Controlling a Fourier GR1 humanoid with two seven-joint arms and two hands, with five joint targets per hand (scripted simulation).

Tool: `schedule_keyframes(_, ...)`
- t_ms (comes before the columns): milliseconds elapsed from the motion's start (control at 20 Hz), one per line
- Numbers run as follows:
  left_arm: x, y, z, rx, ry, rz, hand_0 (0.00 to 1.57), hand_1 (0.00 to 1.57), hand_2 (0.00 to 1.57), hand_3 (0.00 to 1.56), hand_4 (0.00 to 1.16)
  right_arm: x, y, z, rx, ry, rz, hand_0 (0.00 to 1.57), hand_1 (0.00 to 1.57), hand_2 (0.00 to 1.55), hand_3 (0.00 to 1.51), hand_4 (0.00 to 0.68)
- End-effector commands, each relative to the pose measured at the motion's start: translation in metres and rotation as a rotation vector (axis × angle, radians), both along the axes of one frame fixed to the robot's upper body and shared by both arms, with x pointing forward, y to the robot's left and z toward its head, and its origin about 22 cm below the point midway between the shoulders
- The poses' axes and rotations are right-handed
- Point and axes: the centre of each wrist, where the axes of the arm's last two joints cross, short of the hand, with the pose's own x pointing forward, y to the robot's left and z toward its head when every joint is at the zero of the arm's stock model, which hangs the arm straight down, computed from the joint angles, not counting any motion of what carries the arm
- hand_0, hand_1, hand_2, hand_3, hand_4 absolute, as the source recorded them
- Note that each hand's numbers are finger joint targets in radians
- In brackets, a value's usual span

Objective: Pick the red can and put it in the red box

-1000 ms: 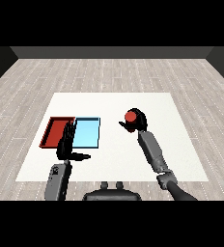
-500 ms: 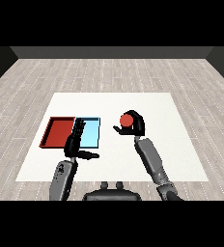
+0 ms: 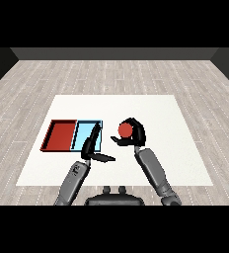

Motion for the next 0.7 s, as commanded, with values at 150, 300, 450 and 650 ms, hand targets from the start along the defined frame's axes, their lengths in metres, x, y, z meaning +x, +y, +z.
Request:
schedule_keyframes(150,0.027,-0.018,0.007,0.021,0.064,-0.01,0.0,0.0,0.0,0.0,0.0,-0.015,0.008,0.011,0.014,-0.048,0.027,1.44,1.44,1.44,1.4,0.624)
schedule_keyframes(300,0.02,-0.022,-0.029,0.016,0.072,-0.021,0.0,0.0,0.0,0.0,0.0,-0.006,0.014,0.007,-0.001,-0.037,0.034,1.45,1.45,1.44,1.4,0.647)
schedule_keyframes(450,0.009,-0.019,-0.046,-0.01,0.095,-0.033,0.0,0.0,0.0,0.0,0.0,-0.021,0.001,0.008,0.001,-0.04,0.054,1.46,1.46,1.44,1.39,0.659)
schedule_keyframes(650,0.006,-0.026,-0.017,-0.022,0.124,-0.036,0.0,0.0,0.0,0.0,0.0,-0.017,0.008,0.004,0.015,-0.068,0.059,1.46,1.46,1.44,1.39,0.653)
